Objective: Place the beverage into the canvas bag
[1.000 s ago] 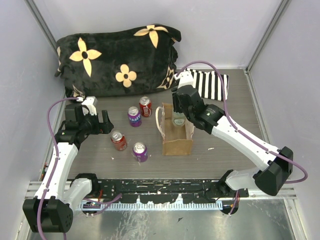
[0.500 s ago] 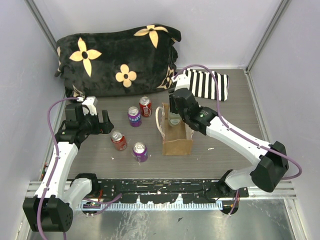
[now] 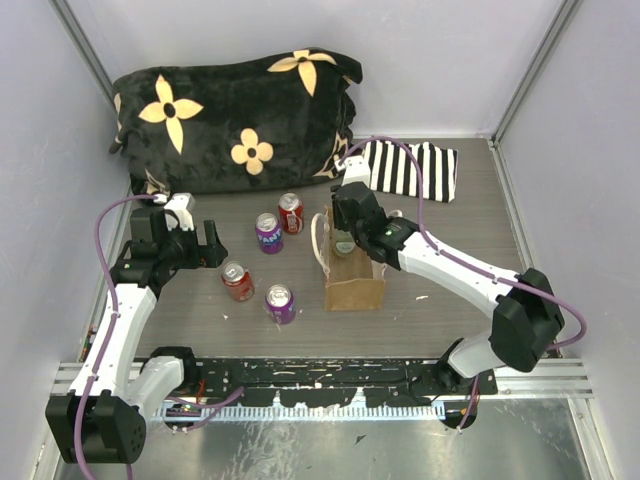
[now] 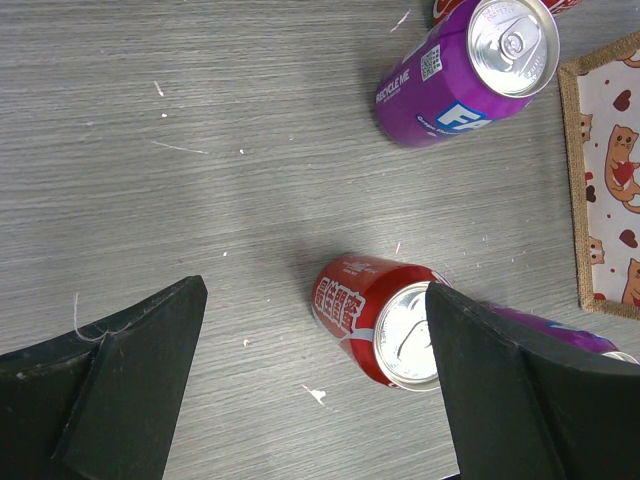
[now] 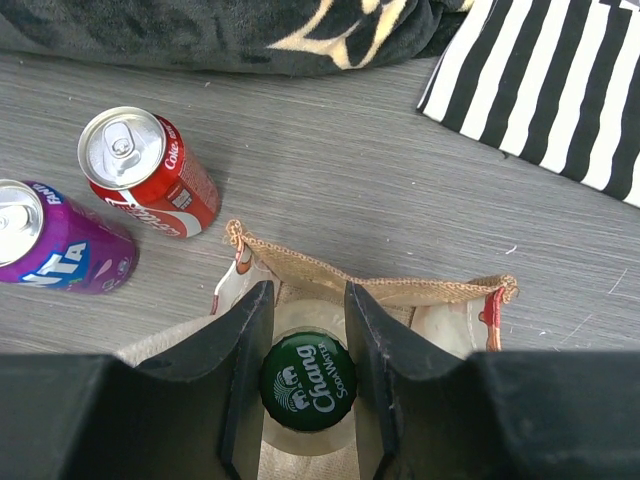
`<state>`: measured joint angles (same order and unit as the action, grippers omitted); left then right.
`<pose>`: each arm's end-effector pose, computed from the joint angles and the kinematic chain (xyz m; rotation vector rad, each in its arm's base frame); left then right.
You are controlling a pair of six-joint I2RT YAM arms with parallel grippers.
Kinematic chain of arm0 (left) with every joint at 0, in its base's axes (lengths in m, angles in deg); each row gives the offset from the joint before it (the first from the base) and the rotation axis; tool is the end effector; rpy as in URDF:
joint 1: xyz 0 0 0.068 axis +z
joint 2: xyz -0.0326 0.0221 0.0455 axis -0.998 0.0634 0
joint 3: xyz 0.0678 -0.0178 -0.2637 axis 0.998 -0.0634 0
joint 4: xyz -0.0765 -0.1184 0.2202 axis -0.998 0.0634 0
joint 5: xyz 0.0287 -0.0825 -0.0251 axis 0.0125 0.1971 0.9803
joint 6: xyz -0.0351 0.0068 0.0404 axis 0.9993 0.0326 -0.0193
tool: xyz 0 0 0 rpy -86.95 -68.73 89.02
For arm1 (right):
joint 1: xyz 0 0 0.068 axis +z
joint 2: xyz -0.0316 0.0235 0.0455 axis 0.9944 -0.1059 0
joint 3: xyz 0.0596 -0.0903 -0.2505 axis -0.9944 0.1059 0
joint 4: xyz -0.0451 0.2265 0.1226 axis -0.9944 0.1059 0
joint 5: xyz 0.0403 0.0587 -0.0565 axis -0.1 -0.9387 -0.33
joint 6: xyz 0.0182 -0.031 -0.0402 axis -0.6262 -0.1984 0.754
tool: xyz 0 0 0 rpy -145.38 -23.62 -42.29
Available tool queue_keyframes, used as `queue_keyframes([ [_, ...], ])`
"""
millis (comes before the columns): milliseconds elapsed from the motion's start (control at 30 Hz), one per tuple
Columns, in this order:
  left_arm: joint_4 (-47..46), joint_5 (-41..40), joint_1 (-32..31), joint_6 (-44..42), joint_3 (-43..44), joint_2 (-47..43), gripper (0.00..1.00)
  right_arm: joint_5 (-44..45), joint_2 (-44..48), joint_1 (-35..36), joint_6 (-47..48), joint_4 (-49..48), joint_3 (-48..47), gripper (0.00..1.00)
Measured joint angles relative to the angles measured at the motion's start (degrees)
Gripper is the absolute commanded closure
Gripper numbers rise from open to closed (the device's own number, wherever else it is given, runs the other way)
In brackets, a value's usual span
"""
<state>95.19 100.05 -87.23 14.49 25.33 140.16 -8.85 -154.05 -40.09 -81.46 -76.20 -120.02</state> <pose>0.1939 -0.0125 0.2722 0.0676 2.2864 -0.3625 0.2491 0.2160 0.3031 -0.2304 1.9952 0.1318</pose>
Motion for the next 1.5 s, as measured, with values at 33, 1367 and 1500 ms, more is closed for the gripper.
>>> queue_keyframes([
  [33, 0.0, 0.0, 0.0, 0.0, 0.0, 0.0, 0.02, 0.1, -0.3, 0.0, 0.0, -0.4, 0.0, 0.99],
  [1367, 0.0, 0.3, 0.0, 0.0, 0.0, 0.4, 0.02, 1.8, -8.3, -0.3, -1.3, -9.4, 2.9, 0.99],
  [1500, 0.0, 0.3, 0.0, 0.0, 0.0, 0.4, 0.02, 1.8, -8.3, -0.5, -1.5, -9.5, 3.0, 0.78],
])
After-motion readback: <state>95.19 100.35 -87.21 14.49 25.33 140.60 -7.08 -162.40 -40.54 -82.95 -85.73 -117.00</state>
